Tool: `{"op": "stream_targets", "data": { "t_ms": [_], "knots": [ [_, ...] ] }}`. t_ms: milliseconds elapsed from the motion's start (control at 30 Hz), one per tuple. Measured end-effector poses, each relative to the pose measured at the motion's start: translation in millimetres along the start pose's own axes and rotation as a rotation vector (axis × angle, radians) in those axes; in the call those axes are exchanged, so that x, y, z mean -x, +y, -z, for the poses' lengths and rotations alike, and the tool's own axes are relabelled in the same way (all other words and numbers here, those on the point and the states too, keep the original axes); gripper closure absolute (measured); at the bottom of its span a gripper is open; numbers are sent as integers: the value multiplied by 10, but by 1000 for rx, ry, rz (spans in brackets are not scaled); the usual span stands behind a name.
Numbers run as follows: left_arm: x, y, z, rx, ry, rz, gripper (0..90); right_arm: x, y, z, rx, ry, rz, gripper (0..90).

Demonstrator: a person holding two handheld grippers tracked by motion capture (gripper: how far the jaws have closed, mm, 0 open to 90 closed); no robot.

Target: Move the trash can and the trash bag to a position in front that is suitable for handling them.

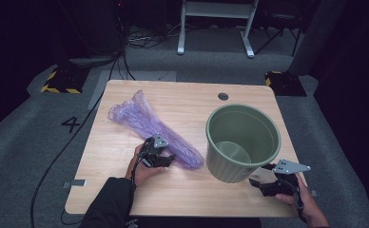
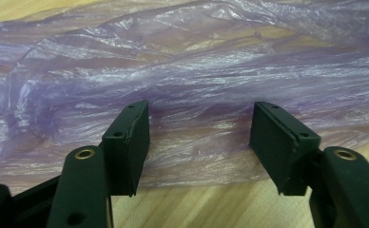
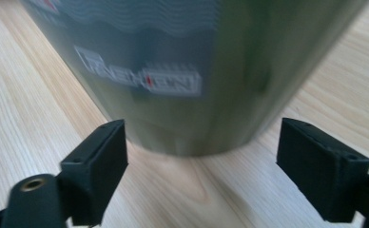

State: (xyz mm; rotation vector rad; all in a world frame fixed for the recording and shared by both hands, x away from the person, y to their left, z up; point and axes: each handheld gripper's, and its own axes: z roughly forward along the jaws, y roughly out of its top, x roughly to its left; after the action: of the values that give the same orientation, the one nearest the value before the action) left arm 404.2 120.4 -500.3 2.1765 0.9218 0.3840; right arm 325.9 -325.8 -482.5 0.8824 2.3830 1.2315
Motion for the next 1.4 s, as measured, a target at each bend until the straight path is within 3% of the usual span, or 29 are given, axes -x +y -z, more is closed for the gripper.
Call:
{"op": "stream_targets", "data": {
  "t_ms": [67, 133, 267, 367, 467, 700, 900, 1067, 1267, 1400],
  "knots": [
    [-12, 0, 6, 2, -6, -8, 441, -37, 36, -35, 11, 13, 2, 163],
    [-9, 2, 12, 2, -23, -23, 498, -51, 73, -73, 1, -13, 19, 153],
    [-9, 10, 28, -7, -39, -44, 663, -17, 130, -152, 9, -7, 10, 153],
    [-5, 2, 47, -15, -44, -42, 713, -9, 204, -230, 10, -34, 10, 157],
    [7, -20, 71, -16, -56, -42, 720, 4, 295, -317, 5, -55, 32, 156],
    [98, -60, 115, -18, -82, -77, 739, 89, 484, -506, 7, -48, 40, 158],
    [167, -102, 153, -16, -102, -79, 739, 134, 619, -678, 6, -45, 42, 165],
    [283, -91, 110, 4, -146, -91, 735, 154, 712, -818, 4, -31, 35, 165],
    [481, -34, 57, -4, -154, -140, 722, 149, 825, -989, -5, -31, 34, 168],
    [477, -27, 50, -5, -167, -134, 723, 151, 920, -1099, -18, -35, 43, 169]
  ]
}}
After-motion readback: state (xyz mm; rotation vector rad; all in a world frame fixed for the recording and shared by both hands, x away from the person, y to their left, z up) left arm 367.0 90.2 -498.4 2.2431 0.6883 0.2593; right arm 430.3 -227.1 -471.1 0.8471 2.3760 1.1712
